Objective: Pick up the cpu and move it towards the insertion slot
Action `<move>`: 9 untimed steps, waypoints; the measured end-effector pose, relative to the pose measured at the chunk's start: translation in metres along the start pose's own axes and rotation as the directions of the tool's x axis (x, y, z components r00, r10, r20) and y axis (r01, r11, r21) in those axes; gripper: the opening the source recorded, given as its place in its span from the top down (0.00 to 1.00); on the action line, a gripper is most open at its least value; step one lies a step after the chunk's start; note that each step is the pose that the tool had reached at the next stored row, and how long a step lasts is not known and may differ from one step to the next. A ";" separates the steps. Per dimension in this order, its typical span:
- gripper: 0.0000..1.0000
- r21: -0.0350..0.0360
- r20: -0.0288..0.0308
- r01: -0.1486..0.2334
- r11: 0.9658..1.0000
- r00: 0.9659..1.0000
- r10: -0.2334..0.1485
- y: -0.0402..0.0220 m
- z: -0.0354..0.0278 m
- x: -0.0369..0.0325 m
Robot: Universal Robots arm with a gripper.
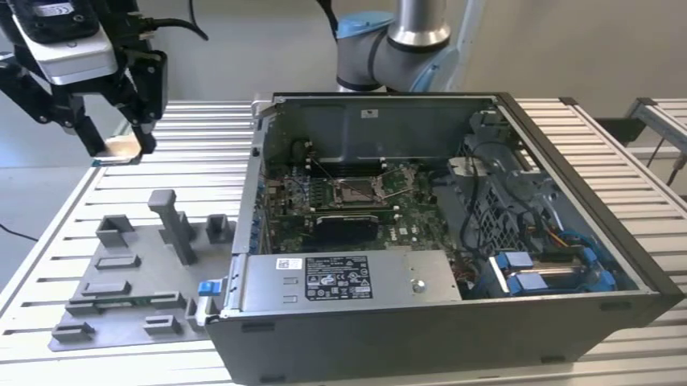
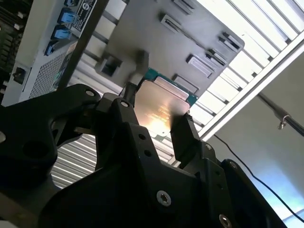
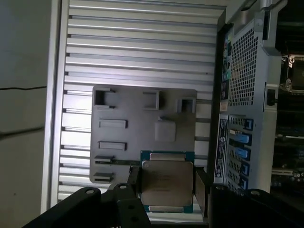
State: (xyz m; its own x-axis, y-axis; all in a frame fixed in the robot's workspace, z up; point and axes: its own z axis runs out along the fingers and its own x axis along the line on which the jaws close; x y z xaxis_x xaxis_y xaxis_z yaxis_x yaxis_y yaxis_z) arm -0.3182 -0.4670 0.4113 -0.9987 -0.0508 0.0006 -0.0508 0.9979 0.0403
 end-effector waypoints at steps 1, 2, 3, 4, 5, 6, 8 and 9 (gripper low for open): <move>1.00 0.000 0.000 0.000 1.000 1.000 0.000 -0.0002 0.0000 -0.0035; 1.00 0.000 0.000 0.000 1.000 1.000 0.000 -0.0004 0.0000 -0.0073; 1.00 0.000 0.000 0.000 1.000 1.000 0.000 -0.0005 -0.0001 -0.0109; 1.00 0.000 0.000 0.000 1.000 1.000 0.000 -0.0007 0.0000 -0.0144; 1.00 0.000 0.000 0.000 1.000 1.000 0.000 -0.0009 0.0000 -0.0180; 1.00 0.000 0.000 0.000 1.000 1.000 0.000 -0.0011 -0.0001 -0.0216; 1.00 0.000 0.000 0.000 1.000 1.000 0.000 -0.0014 -0.0001 -0.0285; 1.00 0.000 0.000 0.000 1.000 1.000 0.000 -0.0016 -0.0001 -0.0320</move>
State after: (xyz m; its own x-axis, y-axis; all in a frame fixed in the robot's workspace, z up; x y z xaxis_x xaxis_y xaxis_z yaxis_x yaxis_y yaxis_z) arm -0.2862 -0.4670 0.4113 -0.9987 -0.0507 0.0008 -0.0507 0.9979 0.0403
